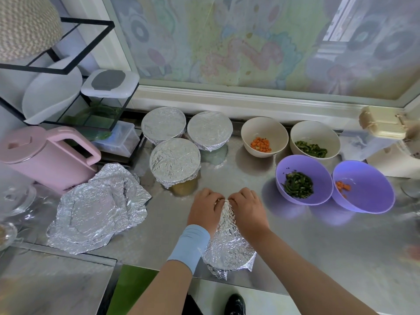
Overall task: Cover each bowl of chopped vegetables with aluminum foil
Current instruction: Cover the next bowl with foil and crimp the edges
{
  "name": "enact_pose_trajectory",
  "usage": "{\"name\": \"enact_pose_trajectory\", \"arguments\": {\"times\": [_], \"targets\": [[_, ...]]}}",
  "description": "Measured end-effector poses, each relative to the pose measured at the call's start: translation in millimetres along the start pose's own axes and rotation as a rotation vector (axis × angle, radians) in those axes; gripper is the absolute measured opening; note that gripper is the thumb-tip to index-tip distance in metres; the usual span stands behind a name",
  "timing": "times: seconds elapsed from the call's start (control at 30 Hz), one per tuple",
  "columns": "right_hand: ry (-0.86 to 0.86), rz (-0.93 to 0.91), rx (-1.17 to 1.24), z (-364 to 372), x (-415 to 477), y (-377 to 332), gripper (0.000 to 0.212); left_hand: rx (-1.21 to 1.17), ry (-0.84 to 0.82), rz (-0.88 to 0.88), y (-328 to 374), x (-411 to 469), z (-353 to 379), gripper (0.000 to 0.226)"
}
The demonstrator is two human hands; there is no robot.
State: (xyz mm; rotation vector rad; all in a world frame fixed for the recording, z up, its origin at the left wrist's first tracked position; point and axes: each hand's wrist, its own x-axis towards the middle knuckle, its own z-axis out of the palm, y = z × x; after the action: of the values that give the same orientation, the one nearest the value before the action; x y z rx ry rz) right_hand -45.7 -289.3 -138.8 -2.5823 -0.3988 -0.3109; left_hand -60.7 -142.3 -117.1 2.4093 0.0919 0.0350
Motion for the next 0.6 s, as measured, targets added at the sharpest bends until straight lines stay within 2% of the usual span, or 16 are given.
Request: {"name": "enact_pose_trajectory", "arguments": {"times": [0.13,0.3,0.43,0.6], "targets": [[-0.037,0.015,0.056,3.0,1.9,3.8,0.008,-0.011,0.008,-0.033,-2.4,0.4,2.9,0.018],[-0.056,-0.086,0.005,-0.6,13.4,2.5,0.005,0.014,0.06,-0.136,0.8,-7.5,4.5,0.021],[0.017,-0.061,-0.04,-6.2,12.2,-1.6,0.022,0.035,0.107,-0.188,0.9,-13.1,1.1,0.021],[0.038,0.021,-0.03,0.2,4.4,-1.6,0.027,-0.007,0.034,-0.053,7.2,-3.7,-0.1,0.029]]}}
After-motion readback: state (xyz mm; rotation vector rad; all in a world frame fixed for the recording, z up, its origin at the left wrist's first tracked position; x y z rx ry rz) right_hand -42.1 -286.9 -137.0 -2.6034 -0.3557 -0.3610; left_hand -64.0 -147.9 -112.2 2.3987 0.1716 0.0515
